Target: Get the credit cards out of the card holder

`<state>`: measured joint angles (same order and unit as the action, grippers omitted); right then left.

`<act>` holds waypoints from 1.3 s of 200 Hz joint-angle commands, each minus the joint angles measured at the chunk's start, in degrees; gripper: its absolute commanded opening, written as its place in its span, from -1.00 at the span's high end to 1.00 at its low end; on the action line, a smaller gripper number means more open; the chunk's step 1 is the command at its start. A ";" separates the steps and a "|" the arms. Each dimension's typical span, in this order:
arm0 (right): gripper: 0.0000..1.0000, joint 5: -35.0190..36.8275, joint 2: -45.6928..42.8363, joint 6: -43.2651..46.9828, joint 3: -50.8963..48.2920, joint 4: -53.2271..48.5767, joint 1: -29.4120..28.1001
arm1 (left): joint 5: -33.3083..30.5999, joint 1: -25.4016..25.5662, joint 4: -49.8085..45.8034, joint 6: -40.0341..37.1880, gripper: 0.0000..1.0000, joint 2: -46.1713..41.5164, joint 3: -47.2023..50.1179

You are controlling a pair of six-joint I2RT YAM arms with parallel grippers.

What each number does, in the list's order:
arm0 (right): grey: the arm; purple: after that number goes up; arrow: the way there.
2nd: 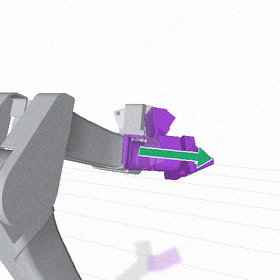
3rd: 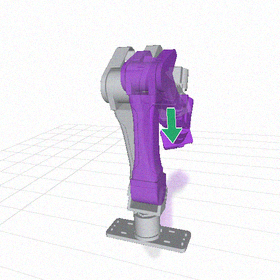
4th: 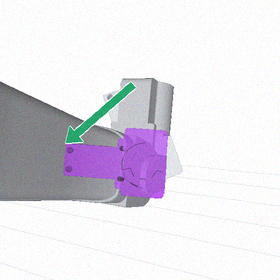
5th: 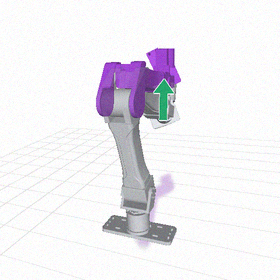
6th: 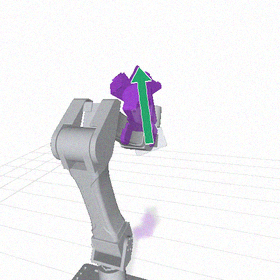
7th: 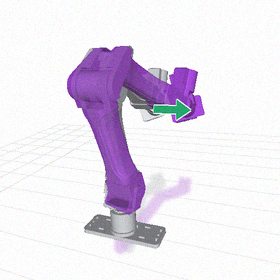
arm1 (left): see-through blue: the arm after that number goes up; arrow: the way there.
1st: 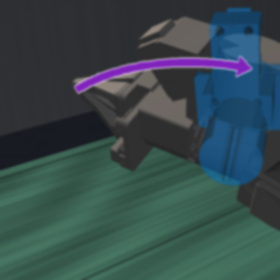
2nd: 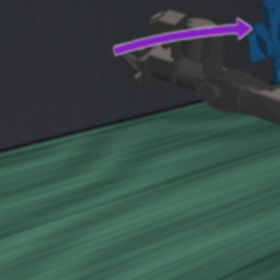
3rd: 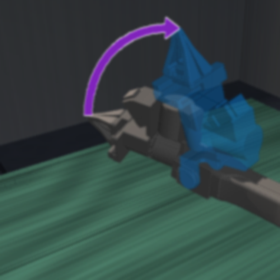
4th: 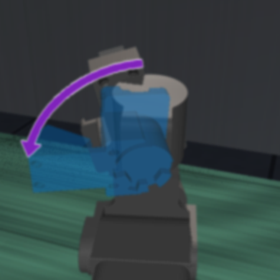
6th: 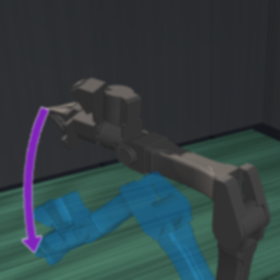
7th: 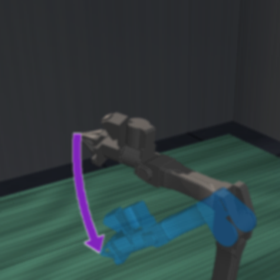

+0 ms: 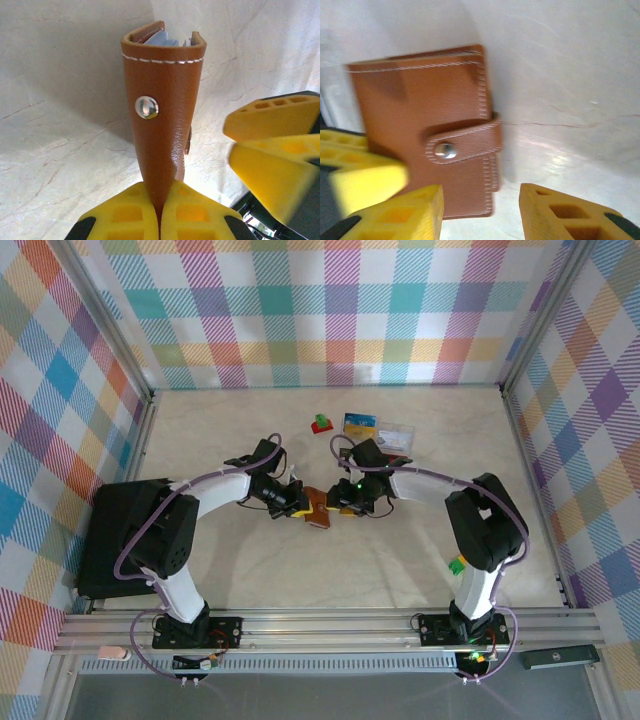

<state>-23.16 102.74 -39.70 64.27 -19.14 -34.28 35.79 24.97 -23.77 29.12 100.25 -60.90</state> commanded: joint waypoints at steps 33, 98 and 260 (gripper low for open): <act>0.12 -4.31 2.03 -4.58 3.54 1.70 -0.41 | -0.55 -0.10 0.95 1.80 1.00 -1.89 0.26; 0.14 -3.08 6.23 -3.77 7.29 -0.78 -1.92 | -0.38 0.54 1.11 2.43 1.00 -0.96 -0.09; 0.53 13.00 8.90 -4.75 11.23 -14.47 -2.46 | -3.09 0.63 -2.70 0.78 1.00 -0.24 -1.84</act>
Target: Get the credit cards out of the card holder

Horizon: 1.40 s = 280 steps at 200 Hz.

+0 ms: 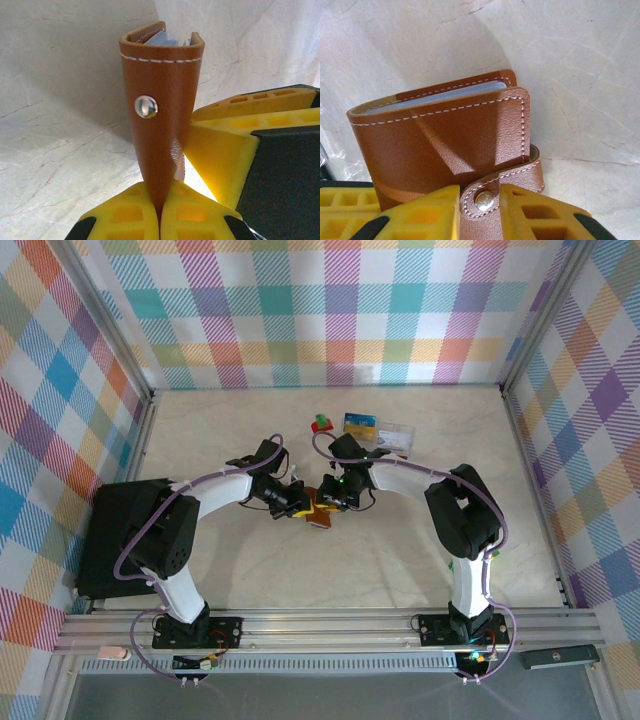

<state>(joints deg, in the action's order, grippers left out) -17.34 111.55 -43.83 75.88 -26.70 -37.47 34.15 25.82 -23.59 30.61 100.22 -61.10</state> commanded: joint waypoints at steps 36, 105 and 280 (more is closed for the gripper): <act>0.59 9.38 -0.89 -0.29 -0.29 -7.92 0.74 | -1.41 -0.17 -2.95 -0.61 1.00 0.07 -1.85; 0.63 6.62 -0.58 1.39 -0.78 -5.34 0.74 | -0.94 -0.15 -3.15 -0.48 1.00 0.86 -2.36; 0.91 8.82 -2.46 -0.34 -4.78 -4.16 1.96 | -1.61 -0.07 -1.88 -0.42 1.00 -0.49 -0.52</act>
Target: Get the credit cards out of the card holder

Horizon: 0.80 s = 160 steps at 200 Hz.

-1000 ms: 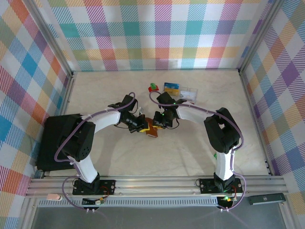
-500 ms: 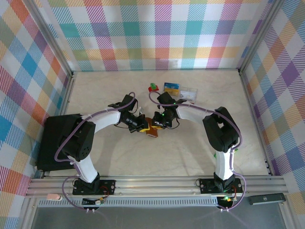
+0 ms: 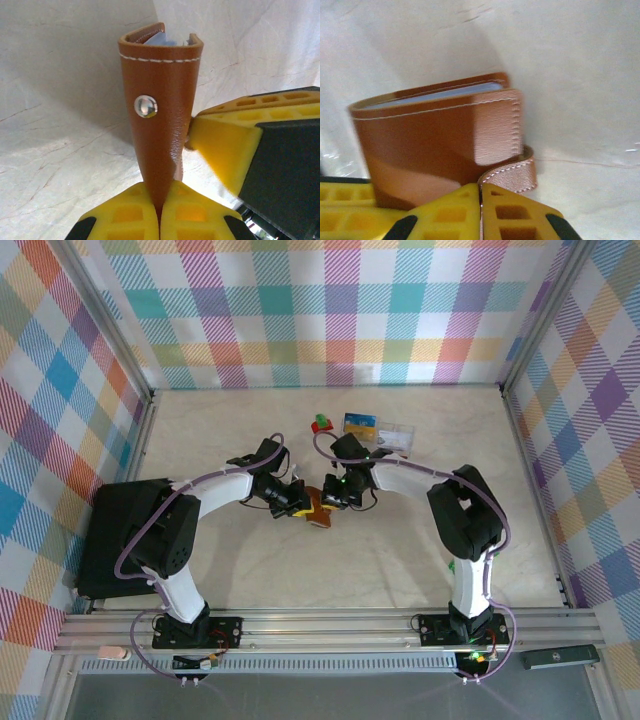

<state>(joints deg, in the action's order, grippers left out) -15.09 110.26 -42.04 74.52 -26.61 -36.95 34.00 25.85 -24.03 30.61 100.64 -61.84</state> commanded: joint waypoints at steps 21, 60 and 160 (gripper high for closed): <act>0.95 8.08 -2.67 -3.06 -5.20 -3.76 1.98 | -1.61 -0.09 -1.39 -0.54 1.00 -0.97 0.28; 0.74 5.04 -3.24 -2.00 -5.72 -0.73 2.23 | -0.71 -0.09 -1.11 -0.61 1.00 -0.77 0.32; 0.64 -0.14 1.70 2.66 -1.12 -0.19 2.23 | -0.99 -0.11 -0.93 0.94 0.90 -0.15 0.58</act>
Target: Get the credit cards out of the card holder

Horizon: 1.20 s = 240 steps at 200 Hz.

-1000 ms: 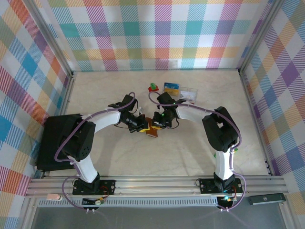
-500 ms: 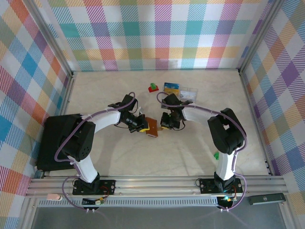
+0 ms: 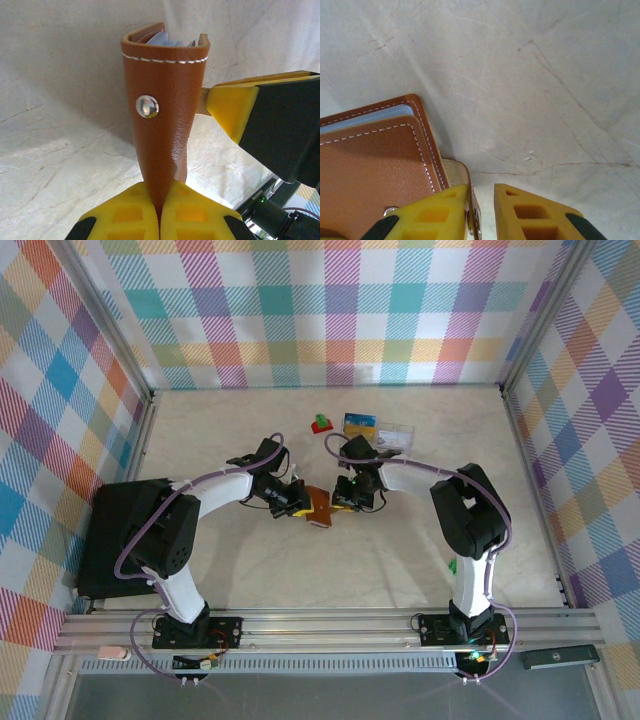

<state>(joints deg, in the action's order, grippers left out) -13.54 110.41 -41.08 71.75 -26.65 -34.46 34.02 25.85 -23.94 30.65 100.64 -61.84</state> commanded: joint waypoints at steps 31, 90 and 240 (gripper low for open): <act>0.83 -2.09 1.80 2.98 1.87 0.34 -0.26 | -3.12 -0.18 -1.22 2.24 0.51 -1.02 0.75; 0.89 -5.40 -4.36 8.65 1.69 0.38 -0.43 | -12.03 -4.13 -2.34 5.30 -0.26 -10.14 2.69; 0.88 -11.44 -1.42 11.22 12.81 0.19 -4.03 | -21.17 -9.23 -1.78 8.80 -0.98 -24.79 8.14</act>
<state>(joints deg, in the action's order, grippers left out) -24.34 107.48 -30.76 83.13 -25.87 -38.50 12.34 17.23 -26.22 38.63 76.75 -54.43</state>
